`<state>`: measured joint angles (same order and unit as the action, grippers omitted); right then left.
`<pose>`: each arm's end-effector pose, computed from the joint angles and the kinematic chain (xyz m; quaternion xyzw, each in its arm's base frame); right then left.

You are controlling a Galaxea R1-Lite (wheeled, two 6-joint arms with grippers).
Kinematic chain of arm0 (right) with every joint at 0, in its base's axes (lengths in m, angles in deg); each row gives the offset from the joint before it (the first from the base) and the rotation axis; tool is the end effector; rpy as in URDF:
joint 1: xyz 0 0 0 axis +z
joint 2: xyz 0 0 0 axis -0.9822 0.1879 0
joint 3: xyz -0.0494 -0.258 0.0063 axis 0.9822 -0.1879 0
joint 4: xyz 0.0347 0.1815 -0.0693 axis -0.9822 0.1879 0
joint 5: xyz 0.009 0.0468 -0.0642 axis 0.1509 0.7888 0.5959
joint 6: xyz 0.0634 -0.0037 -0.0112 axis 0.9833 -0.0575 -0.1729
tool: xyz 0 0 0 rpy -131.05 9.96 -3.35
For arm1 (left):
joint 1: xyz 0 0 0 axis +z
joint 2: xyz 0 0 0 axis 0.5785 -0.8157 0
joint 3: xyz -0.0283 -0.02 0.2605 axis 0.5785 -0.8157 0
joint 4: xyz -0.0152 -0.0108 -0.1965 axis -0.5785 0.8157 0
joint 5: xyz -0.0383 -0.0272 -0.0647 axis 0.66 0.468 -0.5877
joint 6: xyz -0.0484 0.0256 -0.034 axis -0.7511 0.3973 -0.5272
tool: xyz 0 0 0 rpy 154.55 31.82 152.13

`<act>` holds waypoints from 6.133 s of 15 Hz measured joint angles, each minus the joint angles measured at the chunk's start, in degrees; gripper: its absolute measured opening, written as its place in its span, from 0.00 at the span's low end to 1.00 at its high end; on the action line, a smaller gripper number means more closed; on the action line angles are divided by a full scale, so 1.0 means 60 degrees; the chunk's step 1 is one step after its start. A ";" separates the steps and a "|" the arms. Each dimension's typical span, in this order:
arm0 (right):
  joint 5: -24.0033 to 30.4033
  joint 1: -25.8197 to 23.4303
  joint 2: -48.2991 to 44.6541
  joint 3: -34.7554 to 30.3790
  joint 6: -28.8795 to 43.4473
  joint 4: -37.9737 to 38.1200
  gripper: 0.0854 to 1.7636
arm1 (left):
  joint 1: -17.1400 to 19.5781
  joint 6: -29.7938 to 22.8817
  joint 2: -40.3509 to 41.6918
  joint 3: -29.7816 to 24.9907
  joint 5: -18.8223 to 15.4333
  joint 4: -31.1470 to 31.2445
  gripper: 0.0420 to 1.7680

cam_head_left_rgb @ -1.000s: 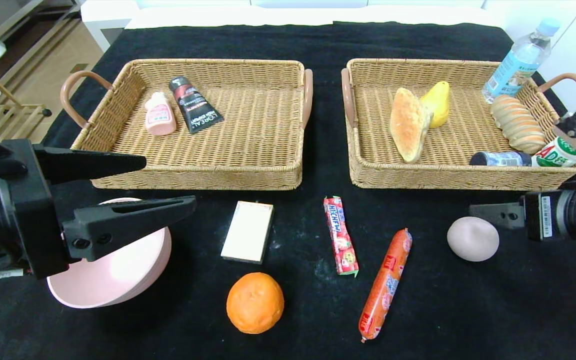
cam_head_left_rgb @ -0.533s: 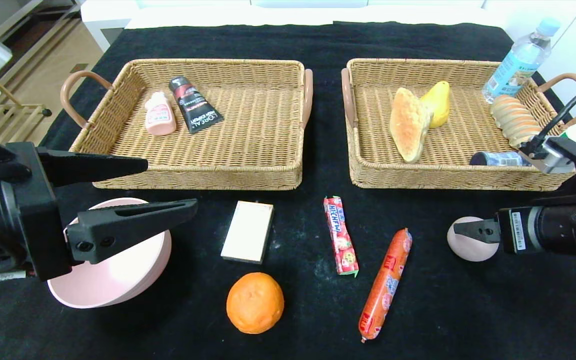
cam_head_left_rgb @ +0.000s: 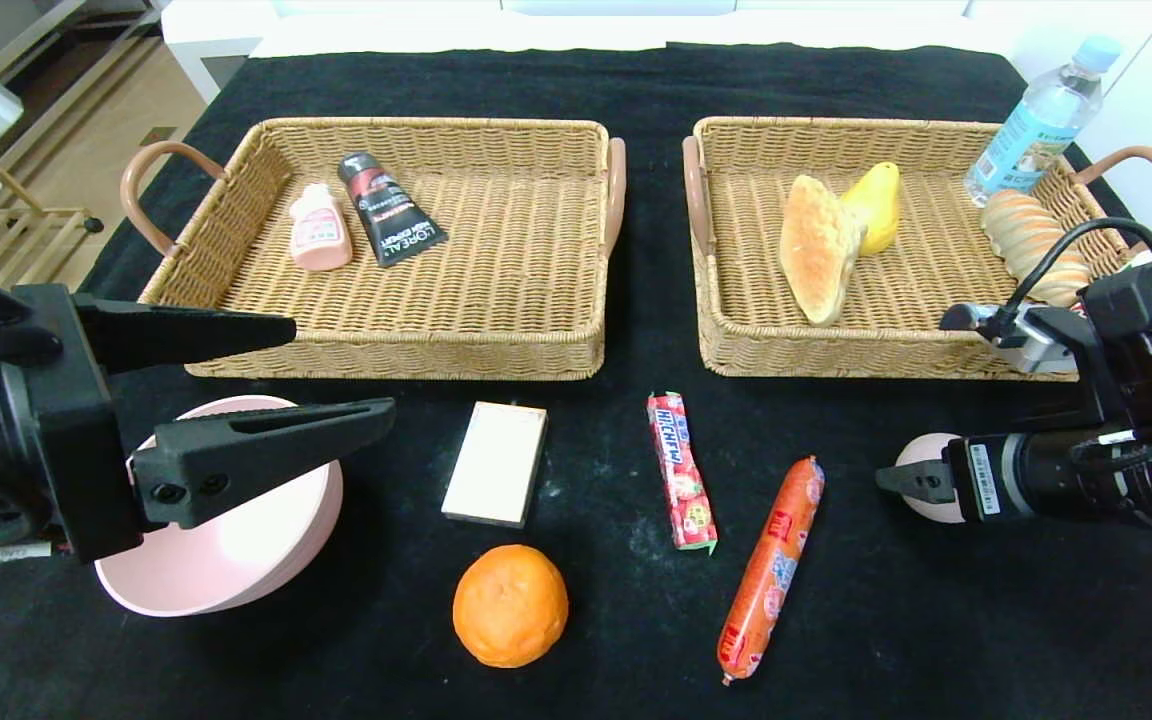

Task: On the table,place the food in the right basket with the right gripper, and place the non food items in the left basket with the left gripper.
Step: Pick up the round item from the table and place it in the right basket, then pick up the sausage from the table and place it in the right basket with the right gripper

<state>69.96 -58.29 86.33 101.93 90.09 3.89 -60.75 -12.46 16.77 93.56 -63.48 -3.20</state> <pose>0.2772 0.0967 0.1497 0.0084 0.3544 0.0719 0.9323 0.1933 -0.1093 0.2595 0.0786 0.0833 -0.3433 0.9322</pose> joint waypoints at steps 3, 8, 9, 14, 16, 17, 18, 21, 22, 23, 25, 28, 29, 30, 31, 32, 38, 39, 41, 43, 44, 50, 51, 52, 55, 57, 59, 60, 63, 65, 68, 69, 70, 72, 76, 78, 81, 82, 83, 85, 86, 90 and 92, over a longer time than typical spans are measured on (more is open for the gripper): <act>-0.0004 -0.0012 0.0124 0.0014 0.0000 -0.0004 0.97 | 0.0000 0.0002 0.0000 0.0000 0.0000 0.0000 0.97; 0.0000 -0.0012 0.0191 0.0033 0.0000 -0.0004 0.97 | 0.0000 0.0006 0.0014 0.0000 -0.0004 0.0004 0.97; 0.0002 -0.0008 0.0197 0.0024 0.0000 0.0000 0.97 | 0.0000 0.0006 0.0014 0.0000 0.0000 0.0004 0.97; -0.0004 0.0002 0.0215 0.0010 0.0000 0.0004 0.60 | 0.0000 0.0010 0.0033 0.0004 -0.0004 0.0004 0.97; 0.0006 0.0002 0.0215 0.0020 0.0000 0.0004 0.47 | 0.0000 0.0010 0.0033 0.0000 0.0000 0.0004 0.97; 0.0014 0.0002 0.0215 0.0024 0.0000 0.0008 0.42 | 0.0000 0.0010 0.0033 0.0000 0.0000 0.0004 0.97; 0.0018 0.0002 0.0215 0.0028 0.0000 0.0004 0.28 | 0.0000 0.0010 0.0033 0.0004 0.0000 0.0004 0.97; 0.0018 0.0002 0.0209 0.0035 0.0000 0.0004 0.04 | 0.0000 0.0006 0.0033 0.0000 -0.0004 0.0004 0.97; 0.0014 0.0002 0.0197 0.0035 -0.0004 0.0004 0.04 | 0.0000 0.0000 0.0033 0.0004 0.0000 0.0004 0.97; 0.0018 0.0002 0.0191 0.0035 0.0000 0.0008 0.04 | 0.0000 0.0000 0.0033 0.0004 -0.0004 0.0004 0.97; 0.0028 0.0000 0.0173 0.0035 -0.0004 0.0008 0.04 | 0.0000 0.0000 0.0033 0.0004 0.0000 0.0004 0.97; 0.0033 0.0000 0.0132 0.0043 0.0000 0.0012 0.04 | 0.0000 0.0000 0.0033 0.0004 -0.0004 0.0004 0.97; 0.0028 0.0000 0.0114 0.0043 -0.0004 0.0014 0.04 | 0.0000 0.0000 0.0037 0.0004 0.0000 0.0004 0.97; 0.0039 0.0000 0.0087 0.0053 0.0000 0.0026 0.04 | 0.0000 0.0000 0.0039 0.0004 0.0000 0.0004 0.97; 0.0051 0.0002 0.0045 0.0065 -0.0004 0.0033 0.04 | 0.0000 0.0002 0.0043 0.0004 -0.0004 0.0004 0.97; 0.0057 0.0010 -0.0014 0.0087 0.0000 0.0059 0.04 | 0.0000 0.0002 0.0051 0.0004 0.0000 0.0004 0.97; 0.0057 0.0033 -0.0360 0.1054 0.0014 0.0951 0.04 | 0.0000 0.0006 0.0075 0.0004 -0.0004 0.0004 0.97; 0.0055 0.0033 -0.0414 0.1339 0.0014 0.1166 0.04 | 0.0000 0.0006 0.0079 0.0004 -0.0004 0.0004 0.97; 0.0037 0.0024 -0.0498 0.1885 0.0014 0.1479 0.04 | 0.0000 0.0006 0.0087 0.0004 -0.0008 0.0000 0.97; -0.0055 -0.0016 -0.0545 0.2377 -0.0018 0.1585 0.04 | 0.0000 0.0010 0.0089 0.0004 -0.0004 0.0000 0.97; -0.0191 -0.0037 -0.0549 0.2601 -0.0053 0.1599 0.04 | 0.0000 0.0010 0.0098 0.0004 -0.0004 -0.0006 0.97; -0.0289 -0.0311 -0.0236 0.3976 -0.0522 0.1613 0.04 | -0.0006 0.0010 0.0106 0.0004 -0.0018 0.0033 0.97; -0.0303 -0.0421 -0.0106 0.4228 -0.0551 0.1621 0.04 | -0.0010 0.0010 0.0106 0.0004 -0.0018 0.0033 0.97; -0.0390 -0.0540 0.0037 0.4472 -0.0610 0.1613 0.04 | -0.0010 0.0010 0.0106 0.0004 -0.0026 0.0037 0.97; -0.0616 -0.0859 0.0565 0.5256 -0.0697 0.1599 0.04 | -0.0014 0.0010 0.0112 0.0004 -0.0035 0.0051 0.97; -0.0642 -0.1057 0.0963 0.5740 -0.0707 0.1585 0.04 | -0.0014 0.0010 0.0112 -0.0006 -0.0035 0.0049 0.97; -0.0646 -0.1248 0.1345 0.6185 -0.0715 0.1548 0.04 | -0.0014 0.0010 0.0112 -0.0010 -0.0035 0.0051 0.97; -0.0642 -0.1349 0.1564 0.6433 -0.0707 0.1530 0.04 | -0.0014 0.0010 0.0112 -0.0010 -0.0035 0.0049 0.97; -0.0642 -0.1648 0.2200 0.7146 -0.0693 0.1487 0.04 | -0.0014 0.0010 0.0112 -0.0010 -0.0035 0.0045 0.97; -0.0638 -0.1790 0.2599 0.7601 -0.0675 0.1479 0.04 | -0.0014 0.0010 0.0112 -0.0010 -0.0035 0.0049 0.97; -0.0628 -0.2001 0.3159 0.8330 -0.0670 0.1479 0.04 | -0.0014 0.0010 0.0112 -0.0010 -0.0037 0.0049 0.97; -0.0628 -0.2048 0.3324 0.8505 -0.0664 0.1461 0.04 | -0.0014 0.0010 0.0112 -0.0010 -0.0041 0.0049 0.97; -0.0624 -0.2081 0.3454 0.8600 -0.0664 0.1351 0.04 | -0.0014 0.0006 0.0112 -0.0010 -0.0045 0.0045 0.97; -0.0628 -0.2117 0.3673 0.8665 -0.0656 0.1103 0.04 | -0.0014 0.0010 0.0112 -0.0010 -0.0049 0.0045 0.97; -0.0628 -0.2150 0.3871 0.8702 -0.0664 0.0908 0.04 | -0.0014 0.0010 0.0130 -0.0010 -0.0049 0.0049 0.97; -0.0628 -0.2150 0.3891 0.8706 -0.0660 0.0900 0.24 | -0.0014 0.0010 0.0142 -0.0006 -0.0049 0.0041 0.97; -0.0628 -0.2150 0.3909 0.8706 -0.0656 0.0900 0.47 | -0.0014 0.0010 0.0148 0.0000 -0.0049 0.0041 0.97; -0.0628 -0.2146 0.3913 0.8706 -0.0660 0.0900 0.53 | -0.0014 0.0010 0.0148 0.0000 -0.0045 0.0041 0.97; -0.0628 -0.2144 0.3917 0.8706 -0.0660 0.0900 0.58 | -0.0014 0.0010 0.0152 0.0000 -0.0049 0.0037 0.97; -0.0638 -0.2139 0.3913 0.8706 -0.0660 0.0896 0.67 | -0.0014 0.0010 0.0161 0.0000 -0.0049 0.0041 0.97; -0.0638 -0.2139 0.3909 0.8706 -0.0660 0.0900 0.71 | -0.0014 0.0006 0.0161 0.0012 -0.0045 0.0051 0.97; -0.0638 -0.2135 0.3891 0.8706 -0.0660 0.0904 0.81 | -0.0014 0.0010 0.0163 -0.0004 -0.0045 0.0051 0.97; -0.0642 -0.2135 0.3889 0.8706 -0.0660 0.0908 0.85 | -0.0014 0.0010 0.0167 -0.0010 -0.0049 0.0049 0.97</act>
<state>66.11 -71.10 109.66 154.17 86.13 9.34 -60.83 -12.40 17.77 93.50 -63.77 -2.91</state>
